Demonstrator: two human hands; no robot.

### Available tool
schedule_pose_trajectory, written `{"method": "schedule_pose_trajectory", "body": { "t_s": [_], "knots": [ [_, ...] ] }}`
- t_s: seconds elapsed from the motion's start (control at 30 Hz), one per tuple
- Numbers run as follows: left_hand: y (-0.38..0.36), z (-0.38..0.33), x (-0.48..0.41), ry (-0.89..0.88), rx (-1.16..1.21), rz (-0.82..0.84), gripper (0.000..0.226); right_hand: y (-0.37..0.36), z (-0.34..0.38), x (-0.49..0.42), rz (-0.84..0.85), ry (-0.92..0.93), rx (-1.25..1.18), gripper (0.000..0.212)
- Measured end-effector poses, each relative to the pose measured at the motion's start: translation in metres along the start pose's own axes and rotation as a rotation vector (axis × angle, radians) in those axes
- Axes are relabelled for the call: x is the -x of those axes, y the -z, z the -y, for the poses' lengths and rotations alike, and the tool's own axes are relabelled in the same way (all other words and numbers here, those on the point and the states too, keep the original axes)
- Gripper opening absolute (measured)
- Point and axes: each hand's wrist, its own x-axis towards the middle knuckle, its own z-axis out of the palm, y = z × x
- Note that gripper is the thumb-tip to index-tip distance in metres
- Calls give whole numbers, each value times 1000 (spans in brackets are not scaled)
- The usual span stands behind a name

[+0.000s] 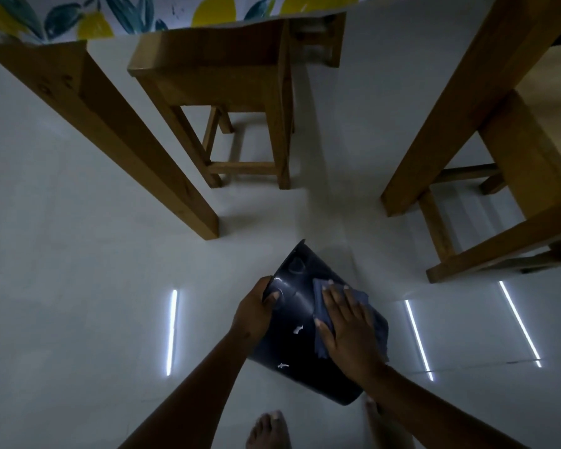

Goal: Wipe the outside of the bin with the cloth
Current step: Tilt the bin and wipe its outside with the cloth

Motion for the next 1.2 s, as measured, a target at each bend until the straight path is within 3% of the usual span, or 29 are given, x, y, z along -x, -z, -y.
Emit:
{"method": "schedule_pose_trajectory", "body": {
  "t_s": [0.07,0.17,0.27,0.3,0.47,0.7,0.93,1.13,1.2],
  "knots": [
    [0,-4,1,-23,58,5,18,2,3,-22,-1,29,-40,71],
    [-1,-6,2,-45,83,6,26,4,-8,-59,53,-88,-192,83],
    [-1,0,0,-63,16,-3,16,0,-14,-49,33,-233,-233,91],
    [1,0,1,-76,-14,6,8,-2,-11,-37,16,-215,-182,89],
    [-2,1,-7,-59,-64,-18,13,-5,9,-6,-48,-4,28,66],
    [-14,-22,-5,-107,-224,-125,30,6,-8,-60,-2,-104,-137,88],
    [-12,-24,-9,-77,-247,-129,33,-4,1,7,-2,93,148,64],
    [-11,-27,-8,-197,-188,-49,21,12,-8,-42,-39,-39,8,66],
    [-7,-18,-9,-208,-264,-27,23,12,-15,-38,-25,-86,-29,68]
  ]
}}
